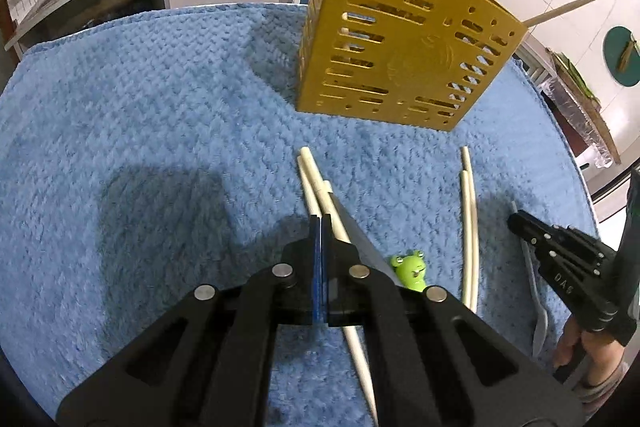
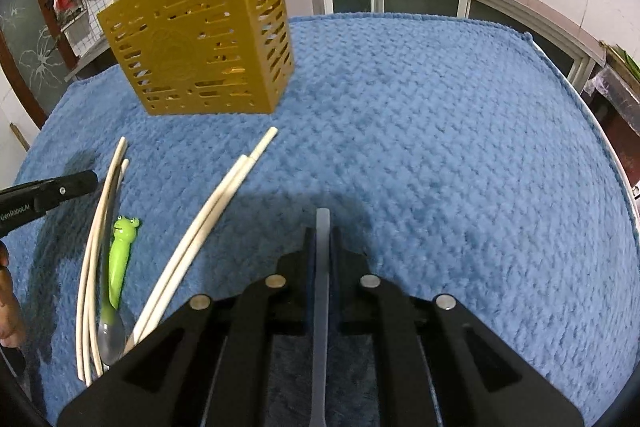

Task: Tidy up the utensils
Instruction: 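Close the left tool on a chopstick while the right tool holds the grey spatula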

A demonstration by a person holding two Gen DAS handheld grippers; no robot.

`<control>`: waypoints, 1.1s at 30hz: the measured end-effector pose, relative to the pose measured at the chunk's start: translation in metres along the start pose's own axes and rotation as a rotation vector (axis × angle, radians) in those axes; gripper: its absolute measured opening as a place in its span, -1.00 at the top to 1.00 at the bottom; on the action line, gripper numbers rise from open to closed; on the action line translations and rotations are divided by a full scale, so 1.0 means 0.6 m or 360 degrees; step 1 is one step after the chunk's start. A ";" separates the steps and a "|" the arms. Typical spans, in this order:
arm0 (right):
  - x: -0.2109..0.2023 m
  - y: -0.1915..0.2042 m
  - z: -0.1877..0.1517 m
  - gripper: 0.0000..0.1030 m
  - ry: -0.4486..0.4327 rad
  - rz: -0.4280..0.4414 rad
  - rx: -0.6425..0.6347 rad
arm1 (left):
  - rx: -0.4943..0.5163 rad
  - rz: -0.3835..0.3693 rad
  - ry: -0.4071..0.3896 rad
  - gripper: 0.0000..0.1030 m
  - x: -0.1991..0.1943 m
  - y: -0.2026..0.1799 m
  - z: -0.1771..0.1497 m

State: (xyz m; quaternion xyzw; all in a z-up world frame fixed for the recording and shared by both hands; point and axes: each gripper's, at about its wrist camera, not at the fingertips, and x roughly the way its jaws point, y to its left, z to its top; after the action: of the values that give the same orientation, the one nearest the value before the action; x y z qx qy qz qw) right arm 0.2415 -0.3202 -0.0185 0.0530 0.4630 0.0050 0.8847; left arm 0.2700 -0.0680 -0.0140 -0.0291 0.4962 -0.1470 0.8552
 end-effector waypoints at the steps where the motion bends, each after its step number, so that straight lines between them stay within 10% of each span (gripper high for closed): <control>1: 0.000 -0.002 0.000 0.86 0.0000 0.0003 0.0001 | 0.0005 -0.0014 0.0010 1.00 0.001 -0.003 0.000; 18: -0.005 -0.008 -0.007 0.85 0.0027 0.0008 0.0011 | 0.0103 0.0249 0.0048 0.80 0.032 -0.038 0.006; 25: -0.005 -0.013 -0.009 0.85 0.0033 0.0019 0.0036 | 0.0116 0.0286 0.0051 0.39 0.031 -0.028 0.000; 33: -0.005 -0.010 -0.011 0.85 0.0039 -0.0001 0.0017 | 0.0105 0.0253 0.0093 0.38 0.048 -0.025 0.007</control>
State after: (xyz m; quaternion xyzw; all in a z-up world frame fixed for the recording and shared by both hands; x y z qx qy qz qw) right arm 0.2343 -0.3259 -0.0203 0.0576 0.4739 0.0028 0.8787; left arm 0.2837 -0.0909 -0.0334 0.0428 0.5166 -0.0956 0.8498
